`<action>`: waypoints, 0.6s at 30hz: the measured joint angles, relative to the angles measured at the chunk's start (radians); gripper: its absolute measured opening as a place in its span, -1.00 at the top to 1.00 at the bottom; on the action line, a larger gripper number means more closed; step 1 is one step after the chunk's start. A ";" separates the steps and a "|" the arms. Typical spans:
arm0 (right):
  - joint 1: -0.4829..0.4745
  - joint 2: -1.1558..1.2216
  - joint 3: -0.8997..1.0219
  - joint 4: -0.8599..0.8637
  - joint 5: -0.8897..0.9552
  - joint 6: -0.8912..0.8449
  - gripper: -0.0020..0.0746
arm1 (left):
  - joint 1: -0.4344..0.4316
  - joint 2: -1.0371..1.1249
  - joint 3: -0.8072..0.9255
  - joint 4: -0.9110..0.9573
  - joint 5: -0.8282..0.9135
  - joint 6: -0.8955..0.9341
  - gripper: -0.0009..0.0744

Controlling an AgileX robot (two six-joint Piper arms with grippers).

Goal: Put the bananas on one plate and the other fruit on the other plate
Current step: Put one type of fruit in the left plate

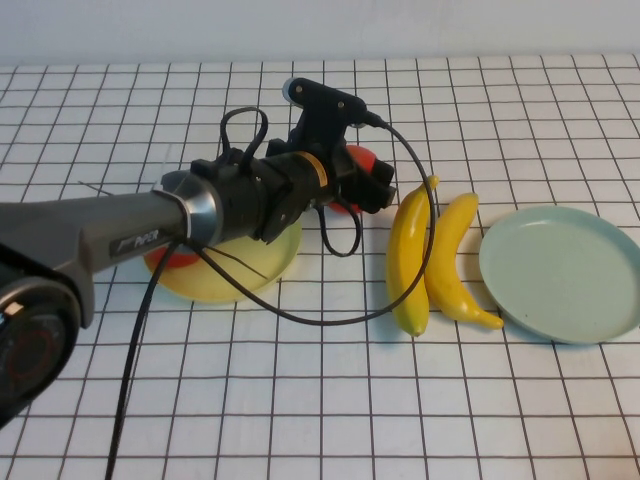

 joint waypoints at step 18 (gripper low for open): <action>0.000 0.000 0.000 0.000 0.000 0.000 0.99 | -0.004 -0.041 0.008 -0.004 0.112 0.050 -0.80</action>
